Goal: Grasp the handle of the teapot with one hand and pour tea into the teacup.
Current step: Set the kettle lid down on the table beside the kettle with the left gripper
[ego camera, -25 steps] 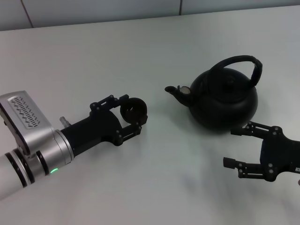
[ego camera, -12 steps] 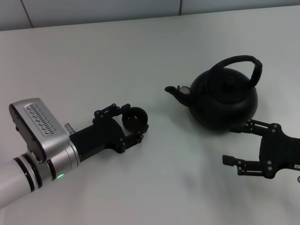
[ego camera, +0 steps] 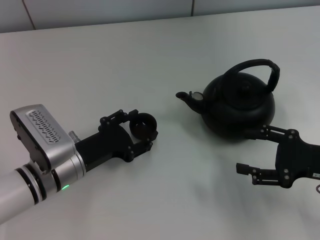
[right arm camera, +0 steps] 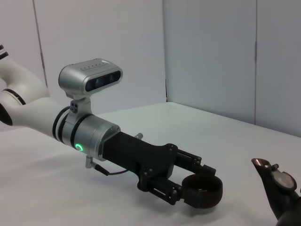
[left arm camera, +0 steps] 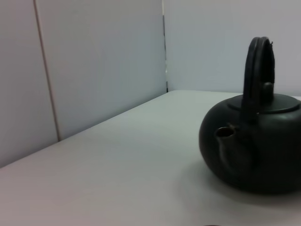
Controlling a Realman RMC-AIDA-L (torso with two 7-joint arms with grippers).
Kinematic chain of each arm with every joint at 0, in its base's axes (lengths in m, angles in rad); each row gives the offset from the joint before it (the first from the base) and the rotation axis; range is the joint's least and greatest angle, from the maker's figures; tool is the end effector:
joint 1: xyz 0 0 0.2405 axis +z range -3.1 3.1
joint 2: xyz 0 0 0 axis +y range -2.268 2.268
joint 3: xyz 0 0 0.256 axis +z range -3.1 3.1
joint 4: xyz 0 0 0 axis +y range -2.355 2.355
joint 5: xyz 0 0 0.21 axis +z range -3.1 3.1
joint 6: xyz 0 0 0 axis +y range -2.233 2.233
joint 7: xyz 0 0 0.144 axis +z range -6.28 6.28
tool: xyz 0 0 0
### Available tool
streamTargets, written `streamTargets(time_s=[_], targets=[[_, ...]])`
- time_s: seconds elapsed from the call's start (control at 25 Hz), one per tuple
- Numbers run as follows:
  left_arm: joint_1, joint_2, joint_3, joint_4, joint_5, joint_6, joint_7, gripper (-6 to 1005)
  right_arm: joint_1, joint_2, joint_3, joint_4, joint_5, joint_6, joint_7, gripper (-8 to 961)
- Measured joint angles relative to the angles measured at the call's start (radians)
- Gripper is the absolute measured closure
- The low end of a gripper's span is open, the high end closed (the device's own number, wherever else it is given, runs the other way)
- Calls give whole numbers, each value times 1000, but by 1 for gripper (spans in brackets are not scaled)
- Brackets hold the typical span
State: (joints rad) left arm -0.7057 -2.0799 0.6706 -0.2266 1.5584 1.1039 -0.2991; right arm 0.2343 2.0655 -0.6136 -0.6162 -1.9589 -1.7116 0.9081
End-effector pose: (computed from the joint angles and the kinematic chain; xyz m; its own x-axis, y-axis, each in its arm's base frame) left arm -0.2602 0.3049 -0.1259 0.8773 0.0866 0.4721 0.3217 -0.8361 -0.4444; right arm 0.3343 0.2296 0.0110 0.8364 -0.1438 -0.5289 -0.3465 -0.8864 -0.3069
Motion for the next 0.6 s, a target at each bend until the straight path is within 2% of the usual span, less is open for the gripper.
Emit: streamTargets(time_s=[0.32,0.6], targets=[[-12,0,-17,-15,0,-31,0,271,2,-1,0,0,0,8,0,136],[-10,0,-25,-18,0,-10,0,189,4,-1,0,0,0,12,1,136]])
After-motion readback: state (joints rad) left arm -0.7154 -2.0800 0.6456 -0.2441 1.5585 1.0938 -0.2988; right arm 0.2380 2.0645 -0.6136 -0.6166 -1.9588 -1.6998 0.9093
